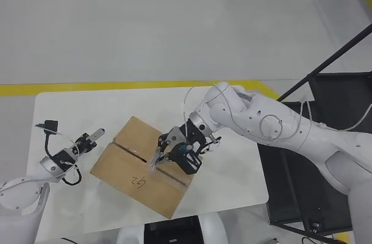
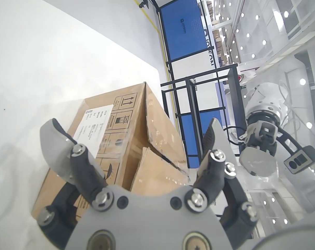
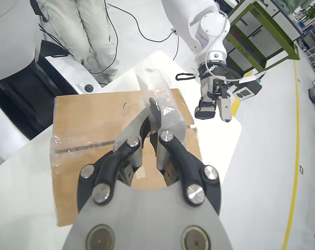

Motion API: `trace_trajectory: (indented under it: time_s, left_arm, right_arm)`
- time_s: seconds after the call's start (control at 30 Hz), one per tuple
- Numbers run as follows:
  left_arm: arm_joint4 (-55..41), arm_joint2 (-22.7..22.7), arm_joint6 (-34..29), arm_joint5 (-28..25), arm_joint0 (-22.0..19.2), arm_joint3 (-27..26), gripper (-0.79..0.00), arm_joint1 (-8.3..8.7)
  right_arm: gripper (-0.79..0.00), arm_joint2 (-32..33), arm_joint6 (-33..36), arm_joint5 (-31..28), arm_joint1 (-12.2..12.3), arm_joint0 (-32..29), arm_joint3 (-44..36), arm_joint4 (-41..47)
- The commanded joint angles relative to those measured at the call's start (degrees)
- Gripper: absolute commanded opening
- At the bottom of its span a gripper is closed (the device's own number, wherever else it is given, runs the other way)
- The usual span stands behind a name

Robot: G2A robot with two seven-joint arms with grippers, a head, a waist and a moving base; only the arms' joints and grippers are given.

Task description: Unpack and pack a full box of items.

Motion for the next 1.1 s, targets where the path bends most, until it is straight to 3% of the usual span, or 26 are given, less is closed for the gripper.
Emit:
trace_trajectory:
  time_s: [0.0,0.5,1.07]
  left_arm:
    - [-0.1,-0.4,0.0,-0.1,0.5,0.0,0.000,0.03]
    - [0.0,-2.0,0.1,0.1,2.5,-1.1,0.000,0.09]
    - [0.3,-2.7,0.0,0.5,3.8,-1.9,0.000,0.07]
  right_arm:
    - [-0.785,0.0,0.9,-0.8,-1.9,-0.4,2.3,0.2]
    - [-0.785,0.0,6.6,-2.5,-12.0,-1.2,14.6,1.1]
    - [-0.785,0.7,17.6,-3.1,-18.7,-3.1,22.4,3.6]
